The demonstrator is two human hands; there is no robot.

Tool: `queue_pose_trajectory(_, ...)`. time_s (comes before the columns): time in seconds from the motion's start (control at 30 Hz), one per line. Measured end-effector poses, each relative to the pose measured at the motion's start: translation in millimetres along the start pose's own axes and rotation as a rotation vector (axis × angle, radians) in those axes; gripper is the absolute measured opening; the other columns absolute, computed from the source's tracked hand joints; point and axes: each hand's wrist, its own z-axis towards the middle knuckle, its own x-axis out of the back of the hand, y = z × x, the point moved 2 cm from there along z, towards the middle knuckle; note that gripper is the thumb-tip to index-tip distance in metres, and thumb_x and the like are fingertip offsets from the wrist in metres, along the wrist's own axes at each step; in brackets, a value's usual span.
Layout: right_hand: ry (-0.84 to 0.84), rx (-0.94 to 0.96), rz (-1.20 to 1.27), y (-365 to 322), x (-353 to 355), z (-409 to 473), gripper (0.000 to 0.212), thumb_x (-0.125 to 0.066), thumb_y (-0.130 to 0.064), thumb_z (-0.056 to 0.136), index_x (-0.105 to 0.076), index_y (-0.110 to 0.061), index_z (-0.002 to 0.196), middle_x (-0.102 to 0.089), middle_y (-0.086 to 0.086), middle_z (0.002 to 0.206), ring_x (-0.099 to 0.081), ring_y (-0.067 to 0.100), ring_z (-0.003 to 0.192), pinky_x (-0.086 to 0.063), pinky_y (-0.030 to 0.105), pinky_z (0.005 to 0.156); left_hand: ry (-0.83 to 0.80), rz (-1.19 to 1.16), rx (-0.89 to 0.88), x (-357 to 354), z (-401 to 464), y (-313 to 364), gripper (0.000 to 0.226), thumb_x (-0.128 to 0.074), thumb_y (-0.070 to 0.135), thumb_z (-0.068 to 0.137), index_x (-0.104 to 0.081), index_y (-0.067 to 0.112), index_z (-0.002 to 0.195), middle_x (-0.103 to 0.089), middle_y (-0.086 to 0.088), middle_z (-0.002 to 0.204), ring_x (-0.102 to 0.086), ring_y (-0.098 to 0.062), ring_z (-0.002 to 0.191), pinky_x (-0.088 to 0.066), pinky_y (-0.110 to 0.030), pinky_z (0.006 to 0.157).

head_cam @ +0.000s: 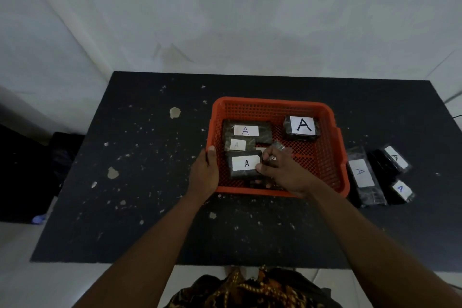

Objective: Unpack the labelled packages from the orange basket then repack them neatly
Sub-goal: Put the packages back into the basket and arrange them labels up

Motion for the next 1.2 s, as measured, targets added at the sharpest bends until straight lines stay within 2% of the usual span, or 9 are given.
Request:
queue_pose_trajectory(0.1, 0.047, -0.062, -0.045, 4, 1, 1, 0.037, -0.068, -0.009, 0.088, -0.043, -0.015, 0.115, -0.066, 0.013, 0.117, -0.068, 0.025, 0.095, -0.055, 0.036, 0.076, 0.015, 0.007, 0.000, -1, 1, 0, 0.037, -0.023, 0.056, 0.102, -0.052, 0.038, 0.086, -0.061, 0.010, 0.082, -0.059, 0.005, 0.071, -0.038, -0.015, 0.060)
queue_pose_trajectory(0.23, 0.116, -0.154, -0.413, 8, -4, 12, 0.037, -0.071, -0.027, 0.085, -0.059, -0.013, 0.117, -0.064, 0.004, 0.115, -0.060, 0.019, 0.103, -0.048, 0.034, 0.093, 0.019, 0.014, -0.007, -1, 0, -1, 0.036, -0.024, 0.054, 0.103, -0.051, 0.038, 0.086, -0.061, 0.009, 0.082, -0.060, 0.000, 0.072, -0.041, -0.017, 0.060)
queue_pose_trajectory(0.33, 0.125, -0.229, -0.400, 9, -13, 23, 0.028, -0.072, -0.026, 0.085, -0.067, -0.007, 0.106, -0.069, 0.009, 0.105, -0.065, 0.021, 0.092, -0.055, 0.037, 0.087, 0.023, 0.021, -0.014, 0, 0, 0, 0.034, -0.024, 0.052, 0.103, -0.053, 0.037, 0.092, -0.060, 0.011, 0.083, -0.059, 0.008, 0.075, -0.039, -0.009, 0.059)
queue_pose_trajectory(0.5, 0.184, -0.255, -0.486, 12, -27, 40, 0.038, -0.079, -0.026, 0.077, -0.065, -0.001, 0.102, -0.069, 0.013, 0.101, -0.066, 0.024, 0.090, -0.056, 0.035, 0.082, 0.020, 0.031, -0.022, 0, 1, -1, 0.033, -0.024, 0.050, 0.104, -0.051, 0.031, 0.106, -0.057, 0.016, 0.087, -0.057, 0.004, 0.083, -0.039, -0.015, 0.066)
queue_pose_trajectory(0.7, 0.172, -0.134, -0.992, 11, -32, 42, 0.046, -0.068, -0.046, 0.083, -0.068, -0.001, 0.092, -0.069, 0.015, 0.095, -0.064, 0.024, 0.089, -0.049, 0.031, 0.071, 0.008, 0.019, -0.009, 0, 1, 1, 0.031, -0.026, 0.051, 0.104, -0.051, 0.032, 0.109, -0.055, 0.020, 0.090, -0.055, 0.005, 0.086, -0.039, -0.015, 0.068)
queue_pose_trajectory(0.83, 0.259, -0.089, -0.918, 11, -21, 40, 0.041, -0.065, -0.046, 0.085, -0.061, -0.006, 0.076, -0.064, 0.010, 0.078, -0.058, 0.018, 0.070, -0.042, 0.025, 0.058, -0.011, -0.024, 0.019, 3, 6, 2, 0.034, -0.034, 0.058, 0.099, -0.053, 0.032, 0.108, -0.060, 0.017, 0.093, -0.059, 0.000, 0.087, -0.043, -0.021, 0.068)
queue_pose_trajectory(0.9, 0.341, 0.005, -0.926, 8, -10, 36, 0.032, -0.061, -0.036, 0.087, -0.059, -0.010, 0.069, -0.061, 0.005, 0.071, -0.053, 0.011, 0.062, -0.051, 0.032, 0.068, 0.024, -0.016, 0.024, 6, 13, 6, 0.039, -0.038, 0.060, 0.097, -0.057, 0.028, 0.106, -0.062, 0.012, 0.094, -0.060, -0.003, 0.085, -0.044, -0.023, 0.067)
queue_pose_trajectory(1.0, 0.476, 0.133, -0.919, 5, 11, 30, 0.010, -0.062, -0.018, 0.083, -0.062, -0.010, 0.088, -0.062, 0.009, 0.095, -0.059, 0.020, 0.084, -0.051, 0.041, 0.082, 0.047, -0.005, 0.023, 5, 28, 15, 0.036, -0.042, 0.058, 0.096, -0.055, 0.028, 0.112, -0.061, 0.014, 0.095, -0.059, 0.000, 0.086, -0.042, -0.022, 0.067)
queue_pose_trajectory(1.2, 0.444, 0.196, -1.228, 11, 35, 38, 0.050, -0.060, -0.006, 0.078, -0.054, -0.018, 0.126, -0.050, 0.010, 0.121, -0.043, 0.028, 0.111, -0.045, 0.042, 0.091, 0.077, 0.018, 0.029, 0, 52, 29, 0.025, -0.050, 0.055, 0.093, -0.048, 0.035, 0.109, -0.063, 0.014, 0.088, -0.059, 0.003, 0.078, -0.038, -0.016, 0.061)
